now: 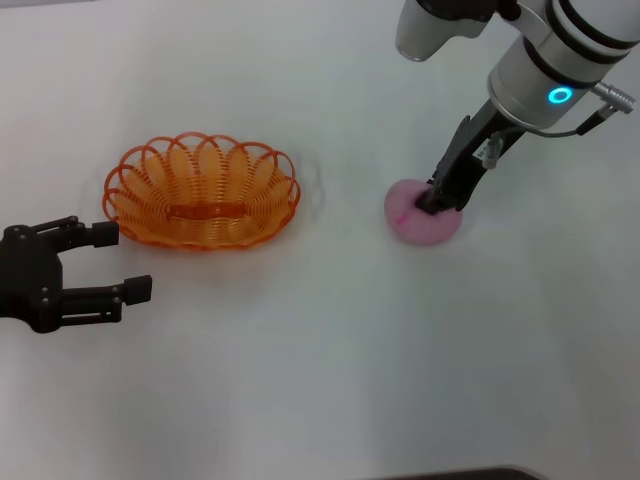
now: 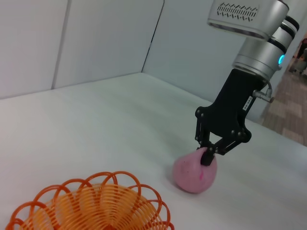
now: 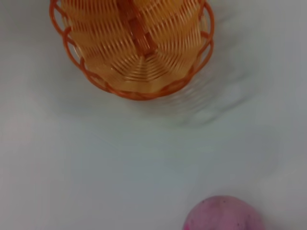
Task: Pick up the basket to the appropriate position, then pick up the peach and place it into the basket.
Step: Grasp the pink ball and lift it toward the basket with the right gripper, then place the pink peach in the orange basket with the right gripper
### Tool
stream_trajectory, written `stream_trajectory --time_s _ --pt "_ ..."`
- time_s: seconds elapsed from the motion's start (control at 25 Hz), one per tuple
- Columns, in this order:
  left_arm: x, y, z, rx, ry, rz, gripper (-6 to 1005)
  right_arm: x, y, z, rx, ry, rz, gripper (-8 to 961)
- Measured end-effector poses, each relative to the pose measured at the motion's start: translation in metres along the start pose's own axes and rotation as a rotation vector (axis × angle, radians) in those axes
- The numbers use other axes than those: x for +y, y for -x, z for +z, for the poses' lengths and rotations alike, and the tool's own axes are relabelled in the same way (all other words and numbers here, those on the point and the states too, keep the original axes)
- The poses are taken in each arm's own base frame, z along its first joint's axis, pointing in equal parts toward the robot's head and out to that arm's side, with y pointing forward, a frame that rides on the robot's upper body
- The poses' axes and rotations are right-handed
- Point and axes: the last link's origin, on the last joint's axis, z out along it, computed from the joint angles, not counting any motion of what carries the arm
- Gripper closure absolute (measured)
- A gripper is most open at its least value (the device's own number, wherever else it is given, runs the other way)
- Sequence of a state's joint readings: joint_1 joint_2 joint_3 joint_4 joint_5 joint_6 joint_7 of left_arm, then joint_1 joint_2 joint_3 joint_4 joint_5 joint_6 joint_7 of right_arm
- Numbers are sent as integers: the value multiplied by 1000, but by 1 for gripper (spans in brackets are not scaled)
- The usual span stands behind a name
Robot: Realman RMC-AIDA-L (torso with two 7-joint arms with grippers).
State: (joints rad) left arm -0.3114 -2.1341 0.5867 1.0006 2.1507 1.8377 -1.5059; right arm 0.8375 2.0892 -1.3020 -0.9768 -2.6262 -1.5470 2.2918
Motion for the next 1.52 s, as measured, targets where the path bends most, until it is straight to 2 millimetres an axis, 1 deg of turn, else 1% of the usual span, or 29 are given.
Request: stream_trajectory --time_s 0.28,0.48,0.6,0.68,0.8,1.0,1.16,1.32,1.52 --pt "1 0 0 -1 6 -4 105 -1 -1 -1 -1 -1 2 876" --pt "1 -1 -1 -1 9 -3 105 -1 -2 0 0 -1 3 902" --pt "1 -1 0 -2 12 -3 106 -2 -2 -1 -4 -2 4 901" --pt "1 -1 0 -2 13 -3 106 -2 -1 -5 -17 -3 4 901" --pt "2 -1 -1 -2 18 -3 106 -6 3 -21 -72 -10 5 901" --pt "3 -1 -2 -3 24 -6 106 -4 19 -54 -219 -8 -23 902" --pt "5 -2 -3 -2 37 -13 106 3 35 -67 -287 3 -65 901" --pt "5 -2 -4 -1 39 -13 107 13 57 -67 -342 16 -120 901" --pt "4 -3 -4 -1 38 -9 107 28 83 -48 -391 20 -188 902"
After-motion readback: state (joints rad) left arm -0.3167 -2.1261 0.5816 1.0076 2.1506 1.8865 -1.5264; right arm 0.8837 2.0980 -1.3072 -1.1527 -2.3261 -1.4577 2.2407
